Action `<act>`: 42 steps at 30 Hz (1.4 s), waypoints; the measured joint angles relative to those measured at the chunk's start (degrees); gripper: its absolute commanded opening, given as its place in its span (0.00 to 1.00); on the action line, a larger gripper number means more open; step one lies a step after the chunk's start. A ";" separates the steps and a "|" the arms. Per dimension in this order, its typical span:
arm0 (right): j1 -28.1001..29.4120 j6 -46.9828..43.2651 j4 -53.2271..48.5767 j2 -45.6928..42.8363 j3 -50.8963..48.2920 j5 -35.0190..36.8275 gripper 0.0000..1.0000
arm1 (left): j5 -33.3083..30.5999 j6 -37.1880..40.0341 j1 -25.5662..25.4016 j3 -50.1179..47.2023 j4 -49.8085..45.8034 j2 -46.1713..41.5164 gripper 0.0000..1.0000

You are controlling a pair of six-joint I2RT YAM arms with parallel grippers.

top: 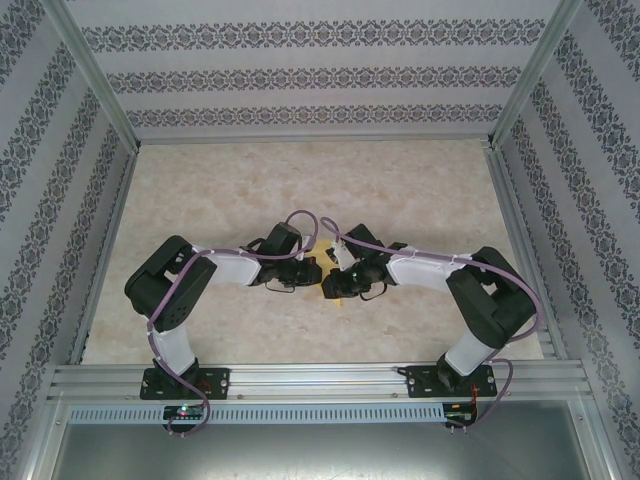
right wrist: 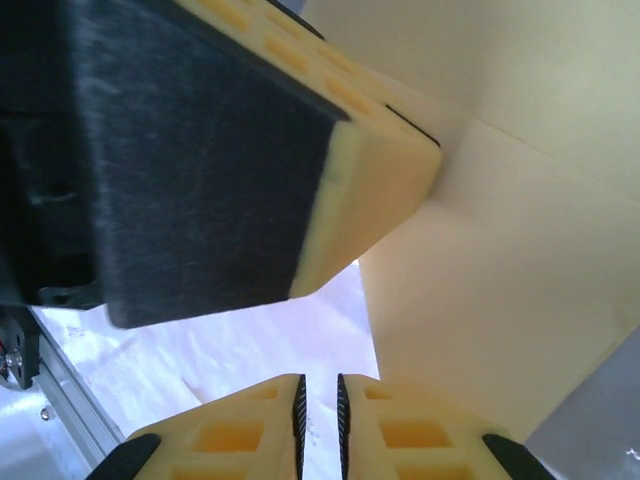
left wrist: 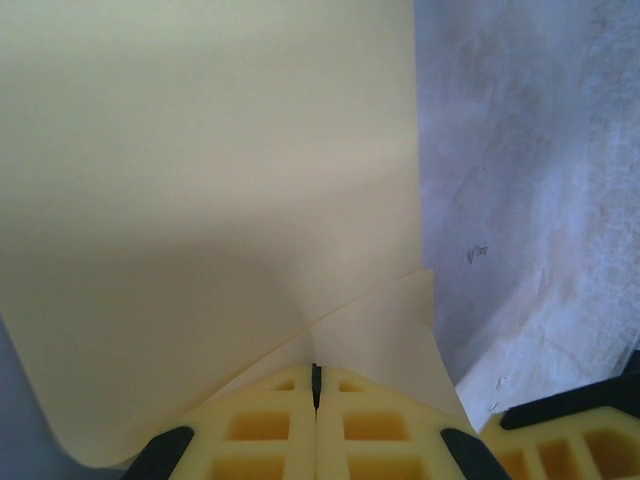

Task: Fold a paper plane with a square sheet of paper (fold left side to right side)
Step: Third fold the triangle at the center of the table.

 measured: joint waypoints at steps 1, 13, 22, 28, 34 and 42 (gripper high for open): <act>0.00 -0.15 -0.24 0.37 0.22 0.00 0.17 | -0.02 0.00 0.00 0.00 0.00 0.00 0.08; 0.46 -0.76 -2.60 2.05 0.76 0.79 0.17 | -0.04 0.22 0.00 0.00 -0.02 -0.02 0.07; 1.03 -1.53 -3.93 2.32 1.09 1.84 0.17 | -0.04 0.39 0.00 0.00 -0.07 -0.02 0.07; 1.03 -1.62 -4.26 2.32 1.09 2.01 0.16 | -0.07 0.72 -0.02 0.11 -0.37 -0.07 0.06; 1.03 -1.42 -4.22 2.25 0.50 2.03 0.14 | -0.11 1.33 -0.02 0.26 -0.72 -0.07 0.06; 0.96 -0.98 -3.23 -0.31 -2.93 2.01 0.11 | -0.33 1.55 -0.02 0.66 -1.49 -0.07 0.05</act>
